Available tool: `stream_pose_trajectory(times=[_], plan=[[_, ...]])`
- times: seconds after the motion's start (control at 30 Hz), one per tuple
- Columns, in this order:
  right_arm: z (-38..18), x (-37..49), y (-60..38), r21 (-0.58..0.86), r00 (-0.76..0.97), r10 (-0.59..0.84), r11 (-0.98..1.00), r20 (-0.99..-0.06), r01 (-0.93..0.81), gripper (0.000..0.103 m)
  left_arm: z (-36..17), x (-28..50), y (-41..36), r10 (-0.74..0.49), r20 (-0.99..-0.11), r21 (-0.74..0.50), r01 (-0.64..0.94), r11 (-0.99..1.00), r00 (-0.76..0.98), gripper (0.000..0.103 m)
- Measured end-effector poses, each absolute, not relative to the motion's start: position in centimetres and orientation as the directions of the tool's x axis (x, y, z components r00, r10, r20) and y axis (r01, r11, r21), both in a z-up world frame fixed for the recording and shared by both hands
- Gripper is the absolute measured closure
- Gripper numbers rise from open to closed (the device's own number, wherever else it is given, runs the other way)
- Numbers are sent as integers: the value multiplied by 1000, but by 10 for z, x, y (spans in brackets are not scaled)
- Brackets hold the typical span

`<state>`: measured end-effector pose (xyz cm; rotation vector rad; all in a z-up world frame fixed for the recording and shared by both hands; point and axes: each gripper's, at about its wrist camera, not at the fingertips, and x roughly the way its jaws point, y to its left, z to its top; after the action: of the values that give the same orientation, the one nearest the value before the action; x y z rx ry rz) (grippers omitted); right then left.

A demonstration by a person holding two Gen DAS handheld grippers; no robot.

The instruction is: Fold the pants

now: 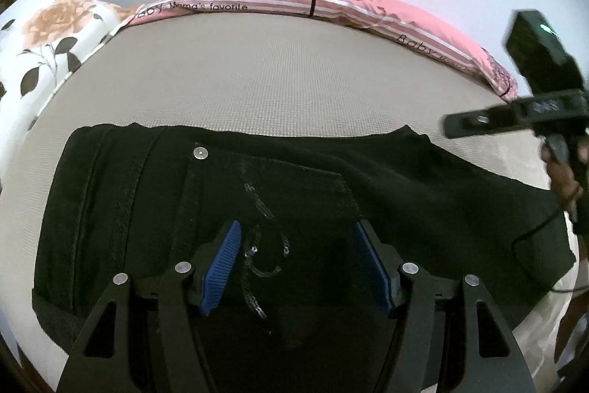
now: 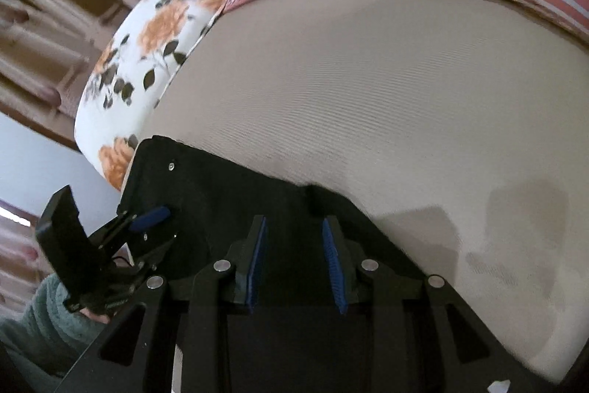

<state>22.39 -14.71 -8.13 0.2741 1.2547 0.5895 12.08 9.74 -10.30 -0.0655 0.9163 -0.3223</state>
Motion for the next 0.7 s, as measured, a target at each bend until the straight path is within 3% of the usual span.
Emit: stream_pose_trajectory(times=[0.23,0.27,0.3,0.57,0.7], plan=[[-107,249,-118,526,67,568,794,-820,-305,73,-111,119,99,-315,-755,-171,291,941,575,39],[-106,250,-119,531,77,576,790,-814,-306,86,-111,118,98,-312,-754,-161,297,941,578,39],[-104,252,-121,552,85,598,779,-797,-297,91,-111,118,98,-310,-753,-155,301,941,581,39],[-127,266,-127,513,146,552,826,-821,-234,97,-115,118,99,-320,-741,-154,316,936,591,37],[-123,263,-123,494,164,536,836,-828,-239,94,-115,118,99,-316,-742,-156,307,939,591,37]])
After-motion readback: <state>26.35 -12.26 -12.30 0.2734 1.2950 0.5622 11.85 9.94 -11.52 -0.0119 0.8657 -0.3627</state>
